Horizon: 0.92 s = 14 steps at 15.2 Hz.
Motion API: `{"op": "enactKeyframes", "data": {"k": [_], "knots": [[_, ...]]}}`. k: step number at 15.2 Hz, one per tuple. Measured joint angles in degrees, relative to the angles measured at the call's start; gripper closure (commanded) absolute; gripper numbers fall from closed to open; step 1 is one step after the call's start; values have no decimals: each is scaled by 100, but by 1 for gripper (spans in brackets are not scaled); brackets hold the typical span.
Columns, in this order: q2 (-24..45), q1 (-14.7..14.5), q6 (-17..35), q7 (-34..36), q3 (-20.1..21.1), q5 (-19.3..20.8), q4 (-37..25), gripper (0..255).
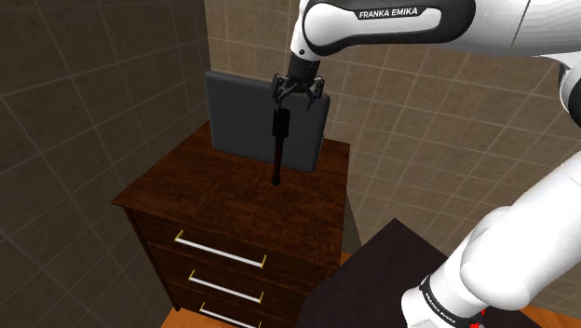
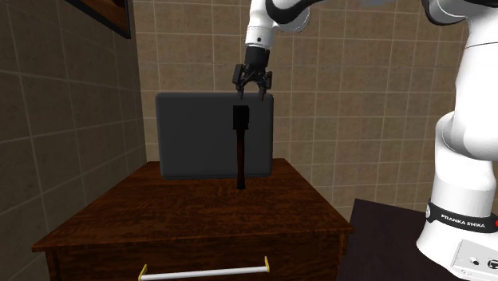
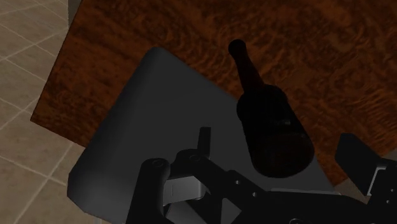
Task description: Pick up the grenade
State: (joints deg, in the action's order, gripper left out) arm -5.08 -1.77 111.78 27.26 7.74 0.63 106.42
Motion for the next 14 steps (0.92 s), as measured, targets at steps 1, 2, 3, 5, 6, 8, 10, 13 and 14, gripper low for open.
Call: {"op": "enactKeyframes", "data": {"k": [1, 2, 3, 5, 6, 8, 10, 13, 14], "knots": [[148, -16, 24, 70, 24, 6, -121, 0], [259, -27, 47, 112, 40, 15, -210, 0], [307, -31, 102, 130, 44, 19, -203, 0], [333, -34, 255, 146, 48, 21, -77, 0], [337, -34, 335, 150, 49, 21, 1, 0], [358, -37, 486, 160, 52, 26, 132, 0], [365, -33, 575, 153, 48, 26, 214, 255], [362, -32, 595, 151, 47, 26, 228, 255], [360, -32, 595, 152, 47, 26, 230, 255]]}}
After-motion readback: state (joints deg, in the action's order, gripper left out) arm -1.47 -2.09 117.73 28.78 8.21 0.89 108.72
